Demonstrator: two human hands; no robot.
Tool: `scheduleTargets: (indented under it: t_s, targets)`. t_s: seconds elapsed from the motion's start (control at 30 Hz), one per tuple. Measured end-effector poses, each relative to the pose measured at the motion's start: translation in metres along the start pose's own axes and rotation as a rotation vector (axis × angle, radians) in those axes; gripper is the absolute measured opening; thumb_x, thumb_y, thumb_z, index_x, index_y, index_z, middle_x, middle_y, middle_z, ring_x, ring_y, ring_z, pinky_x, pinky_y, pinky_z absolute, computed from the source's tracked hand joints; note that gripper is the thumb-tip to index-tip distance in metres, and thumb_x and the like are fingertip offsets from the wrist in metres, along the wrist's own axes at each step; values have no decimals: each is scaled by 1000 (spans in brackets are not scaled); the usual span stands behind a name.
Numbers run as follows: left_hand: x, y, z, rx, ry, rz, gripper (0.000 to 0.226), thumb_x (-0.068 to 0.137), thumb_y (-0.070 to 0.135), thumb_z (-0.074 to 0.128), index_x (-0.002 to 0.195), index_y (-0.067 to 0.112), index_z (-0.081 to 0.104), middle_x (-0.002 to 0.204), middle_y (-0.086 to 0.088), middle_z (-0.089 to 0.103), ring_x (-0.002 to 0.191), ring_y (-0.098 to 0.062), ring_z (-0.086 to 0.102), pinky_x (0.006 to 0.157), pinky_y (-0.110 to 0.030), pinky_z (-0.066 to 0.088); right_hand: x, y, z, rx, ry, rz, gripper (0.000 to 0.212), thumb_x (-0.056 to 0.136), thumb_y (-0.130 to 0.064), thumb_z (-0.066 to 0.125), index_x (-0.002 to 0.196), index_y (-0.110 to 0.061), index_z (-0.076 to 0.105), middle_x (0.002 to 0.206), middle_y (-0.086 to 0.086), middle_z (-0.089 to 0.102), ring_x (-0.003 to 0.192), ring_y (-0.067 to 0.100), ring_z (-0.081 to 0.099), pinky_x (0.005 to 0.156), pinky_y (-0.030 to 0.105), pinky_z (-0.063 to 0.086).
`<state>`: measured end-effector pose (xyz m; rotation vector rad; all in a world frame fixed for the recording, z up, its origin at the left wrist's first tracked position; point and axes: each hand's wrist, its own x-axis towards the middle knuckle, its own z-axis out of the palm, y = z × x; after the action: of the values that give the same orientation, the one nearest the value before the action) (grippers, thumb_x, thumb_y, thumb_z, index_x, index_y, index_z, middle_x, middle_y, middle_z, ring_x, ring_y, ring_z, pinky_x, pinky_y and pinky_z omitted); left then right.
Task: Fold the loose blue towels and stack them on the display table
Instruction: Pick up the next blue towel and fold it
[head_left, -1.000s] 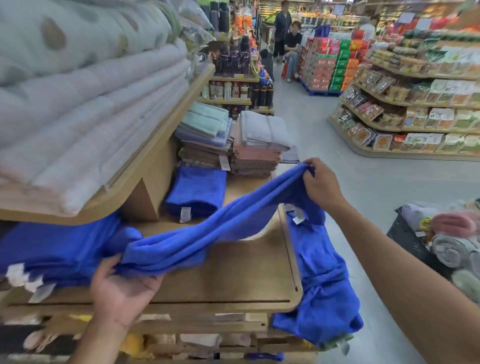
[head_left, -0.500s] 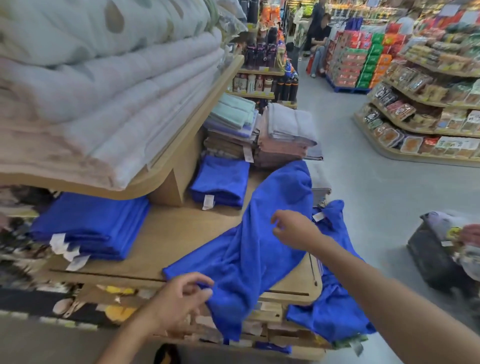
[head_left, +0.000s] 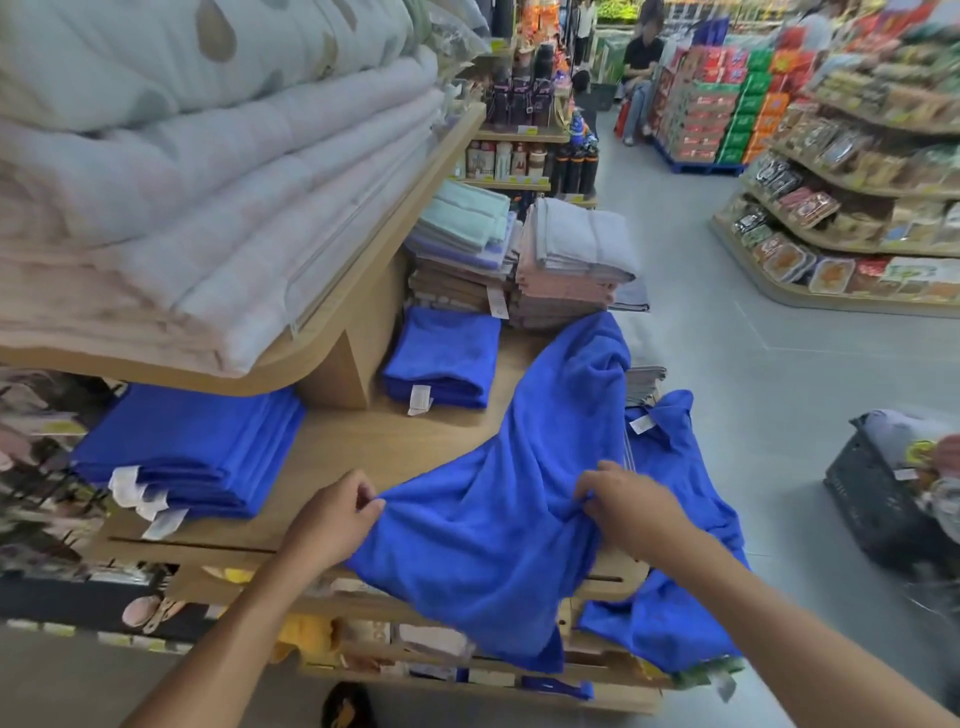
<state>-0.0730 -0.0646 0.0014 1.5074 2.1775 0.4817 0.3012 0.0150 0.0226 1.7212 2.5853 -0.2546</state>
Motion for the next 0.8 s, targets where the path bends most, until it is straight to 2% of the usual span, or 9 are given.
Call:
scheduleTargets:
  t_s: [0.1, 0.2, 0.3, 0.37, 0.43, 0.57, 0.63, 0.7, 0.8]
  targets:
    - [-13, 8, -7, -428, -100, -78, 14, 96, 15, 68, 86, 12, 58, 59, 7, 57, 49, -3, 45, 53, -28, 34, 0, 42, -36, -110, 84, 151, 23, 96, -19, 51, 108, -38, 57, 108, -8, 47, 77, 28, 58, 62, 40, 50]
    - [-38, 37, -6, -1062, -441, -240, 13, 93, 9, 68, 106, 5, 69, 94, -12, 75, 71, -15, 70, 58, -27, 54, -8, 35, -52, -90, 164, 211, 38, 93, -11, 56, 122, -36, 54, 123, -5, 44, 79, 31, 58, 59, 39, 45]
    - [-56, 71, 0, -1310, -637, -324, 19, 84, 8, 72, 101, 2, 76, 104, -18, 75, 79, -22, 75, 61, -29, 61, -33, -27, -43, 299, 216, -127, 28, 93, -41, 65, 120, -41, 57, 120, -20, 49, 88, 9, 62, 69, 36, 53]
    - [-61, 89, 7, -1430, -667, -383, 15, 81, 3, 70, 93, -1, 78, 98, -20, 76, 75, -23, 76, 60, -31, 62, -55, -77, -31, 429, 81, -316, 48, 81, -69, 66, 119, -43, 51, 112, -27, 48, 90, -5, 56, 72, 19, 48]
    - [-64, 99, 13, -1483, -670, -432, 15, 79, 1, 69, 91, -3, 77, 92, -19, 75, 71, -24, 76, 57, -33, 63, -65, -103, -12, 472, 88, -321, 58, 73, -74, 67, 117, -42, 47, 108, -25, 49, 90, -6, 52, 70, 14, 42]
    - [-62, 103, 20, -1442, -730, -479, 19, 84, 13, 72, 100, 2, 75, 97, -16, 73, 76, -25, 73, 62, -35, 60, -64, -104, -6, 591, 180, -250, 22, 83, -31, 64, 104, -33, 59, 102, -19, 52, 84, 7, 54, 73, 35, 51]
    - [-56, 104, 22, -1320, -754, -491, 24, 84, 25, 72, 103, 10, 69, 92, -8, 69, 76, -20, 66, 66, -31, 49, -63, -97, -10, 636, 168, -320, 3, 92, -30, 59, 89, -30, 59, 91, -17, 52, 76, 9, 53, 70, 34, 49]
    - [-47, 108, 26, -1240, -771, -500, 30, 87, 29, 68, 111, 11, 65, 101, -10, 66, 85, -23, 62, 73, -33, 47, -66, -96, -14, 672, 122, -354, 23, 97, -34, 50, 77, -25, 47, 76, -12, 49, 68, 10, 47, 65, 34, 43]
    - [-30, 126, 34, -1125, -796, -464, 39, 95, 26, 61, 127, 3, 64, 122, -19, 60, 111, -32, 56, 103, -42, 45, -71, -101, -23, 771, -26, -360, 38, 102, -39, 45, 69, -24, 33, 61, -7, 36, 58, 11, 33, 56, 32, 30]
